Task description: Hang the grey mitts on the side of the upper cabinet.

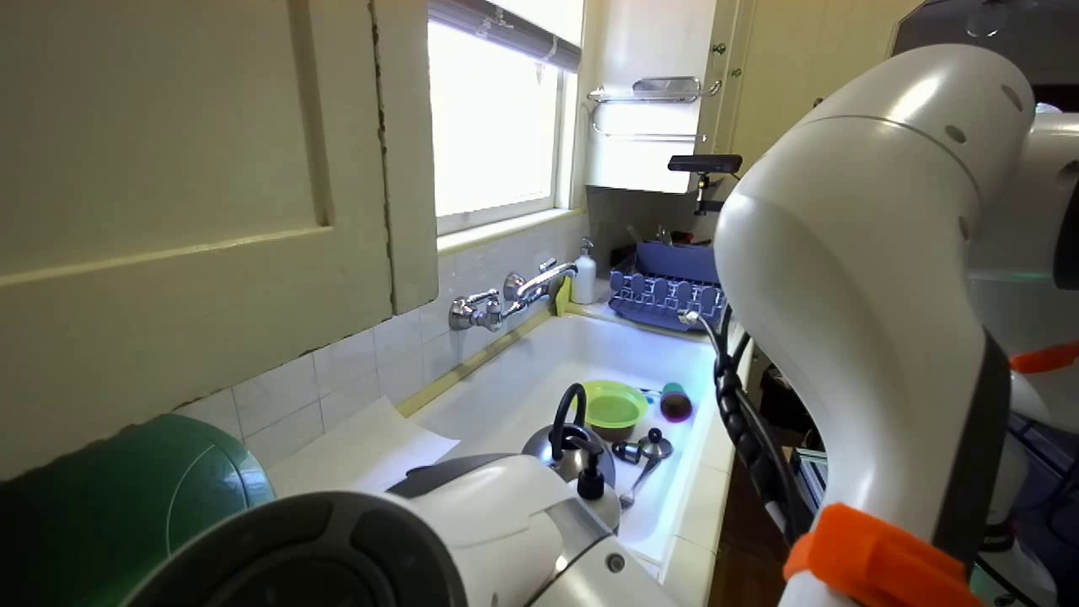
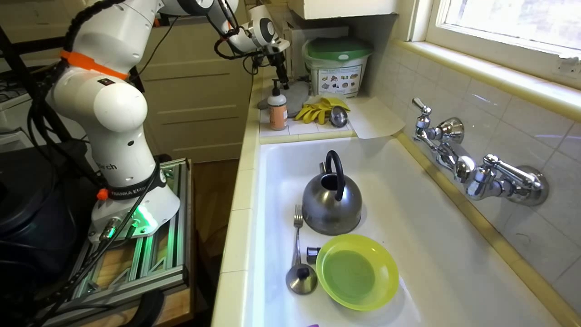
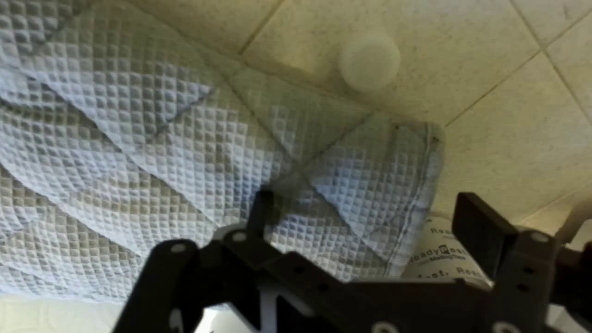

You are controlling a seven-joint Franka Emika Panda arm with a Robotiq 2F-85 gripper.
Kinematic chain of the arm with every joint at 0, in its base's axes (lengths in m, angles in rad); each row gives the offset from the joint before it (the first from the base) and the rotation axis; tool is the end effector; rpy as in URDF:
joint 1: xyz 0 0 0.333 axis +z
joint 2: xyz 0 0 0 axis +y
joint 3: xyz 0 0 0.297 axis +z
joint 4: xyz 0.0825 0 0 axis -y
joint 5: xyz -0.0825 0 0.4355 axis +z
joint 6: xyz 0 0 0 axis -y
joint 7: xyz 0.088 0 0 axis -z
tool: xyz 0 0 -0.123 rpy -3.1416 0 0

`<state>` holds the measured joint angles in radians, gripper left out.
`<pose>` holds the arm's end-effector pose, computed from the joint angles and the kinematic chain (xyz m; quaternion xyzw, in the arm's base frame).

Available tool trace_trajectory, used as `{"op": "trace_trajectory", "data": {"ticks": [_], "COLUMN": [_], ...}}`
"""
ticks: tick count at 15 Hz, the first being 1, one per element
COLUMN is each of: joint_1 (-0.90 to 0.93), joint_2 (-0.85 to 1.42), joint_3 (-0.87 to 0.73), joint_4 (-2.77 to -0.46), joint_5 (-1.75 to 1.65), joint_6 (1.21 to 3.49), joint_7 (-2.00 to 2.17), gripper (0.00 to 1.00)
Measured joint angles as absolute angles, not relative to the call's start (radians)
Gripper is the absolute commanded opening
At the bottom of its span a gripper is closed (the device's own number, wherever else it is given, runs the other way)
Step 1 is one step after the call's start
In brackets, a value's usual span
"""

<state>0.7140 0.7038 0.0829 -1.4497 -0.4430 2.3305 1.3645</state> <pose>0.5566 0.5380 0.2328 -0.9730 0.1541 -0.1716 0.0096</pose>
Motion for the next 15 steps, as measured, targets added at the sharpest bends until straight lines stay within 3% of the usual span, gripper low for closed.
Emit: {"op": "trace_trajectory", "data": {"ticks": [3, 4, 7, 8, 12, 15], "joint_1": [0.739, 0.744, 0.75, 0.75, 0.75, 0.747], "joint_2": [0.737, 0.744, 0.756, 0.756, 0.753, 0.734], "joint_3": [0.053, 0.045, 0.032, 0.03, 0.024, 0.027], "joint_4": [-1.413, -1.408, -1.401, -1.401, -1.395, -1.397], "joint_5": [-0.443, -0.443, -0.441, -0.44, -0.437, -0.428], "joint_6": [2.33, 2.33, 2.33, 2.329, 2.311, 2.288], "joint_7": [1.363, 1.363, 1.358, 1.356, 1.356, 1.36], "gripper": [0.71, 0.7, 0.44, 0.29, 0.02, 0.03]}}
